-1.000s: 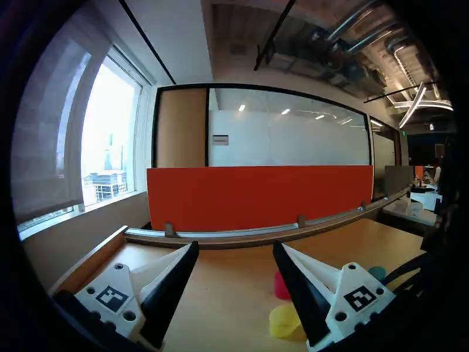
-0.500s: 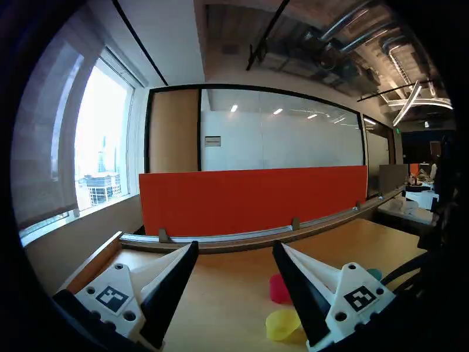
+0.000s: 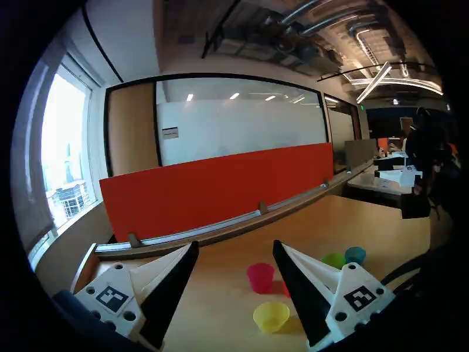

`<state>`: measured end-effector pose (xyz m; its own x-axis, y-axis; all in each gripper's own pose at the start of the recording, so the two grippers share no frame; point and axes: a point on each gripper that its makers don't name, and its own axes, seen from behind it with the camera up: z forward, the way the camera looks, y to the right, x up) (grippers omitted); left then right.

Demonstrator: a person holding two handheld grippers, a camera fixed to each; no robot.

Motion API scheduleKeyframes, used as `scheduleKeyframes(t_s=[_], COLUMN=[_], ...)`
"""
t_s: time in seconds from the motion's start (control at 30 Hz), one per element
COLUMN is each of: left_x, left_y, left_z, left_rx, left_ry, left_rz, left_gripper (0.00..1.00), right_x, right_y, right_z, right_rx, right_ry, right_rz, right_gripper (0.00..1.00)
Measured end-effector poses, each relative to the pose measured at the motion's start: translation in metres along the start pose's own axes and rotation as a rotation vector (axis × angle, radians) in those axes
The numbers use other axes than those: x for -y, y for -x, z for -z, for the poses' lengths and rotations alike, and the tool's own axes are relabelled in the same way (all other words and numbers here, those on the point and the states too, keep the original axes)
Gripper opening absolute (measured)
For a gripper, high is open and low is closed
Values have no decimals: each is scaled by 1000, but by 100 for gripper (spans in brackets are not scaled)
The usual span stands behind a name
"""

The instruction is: Pour water

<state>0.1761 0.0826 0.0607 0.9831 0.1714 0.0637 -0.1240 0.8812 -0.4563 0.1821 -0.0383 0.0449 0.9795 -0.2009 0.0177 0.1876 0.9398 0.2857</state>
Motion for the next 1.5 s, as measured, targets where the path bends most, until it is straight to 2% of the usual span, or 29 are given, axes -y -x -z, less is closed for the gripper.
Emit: scheduleKeyframes(t_s=[0.27,0.37,0.57,0.67,0.9,1.07,1.27,1.5], left_x=[-13,-19,-37,-46,-52,-59,-75,-89], left_y=[-8,-7,-1,-4,-11,-11,-12,-19], left_z=[-17,-23,-32,-34,-43,-49,-55,-66], left_rx=[41,53,80,84,99,117,123,135], left_ry=[96,126,217,266,327,370,432,488], left_rz=[-83,-104,-72,-57,-64,-58,-77,-100], left_gripper=[94,94,94,94,94,94,94,94], right_x=[14,21,38,40,38,44,47,52], right_y=[5,7,8,6,6,7,8,11], right_z=[-4,-5,-3,-2,-3,-4,-4,-2], right_rx=[51,80,122,140,159,173,191,225], right_ry=[-109,-148,-252,-284,-310,-340,-377,-407], right_rz=[73,74,17,3,16,0,-31,-3], right_gripper=[100,100,100,100,100,100,100,100])
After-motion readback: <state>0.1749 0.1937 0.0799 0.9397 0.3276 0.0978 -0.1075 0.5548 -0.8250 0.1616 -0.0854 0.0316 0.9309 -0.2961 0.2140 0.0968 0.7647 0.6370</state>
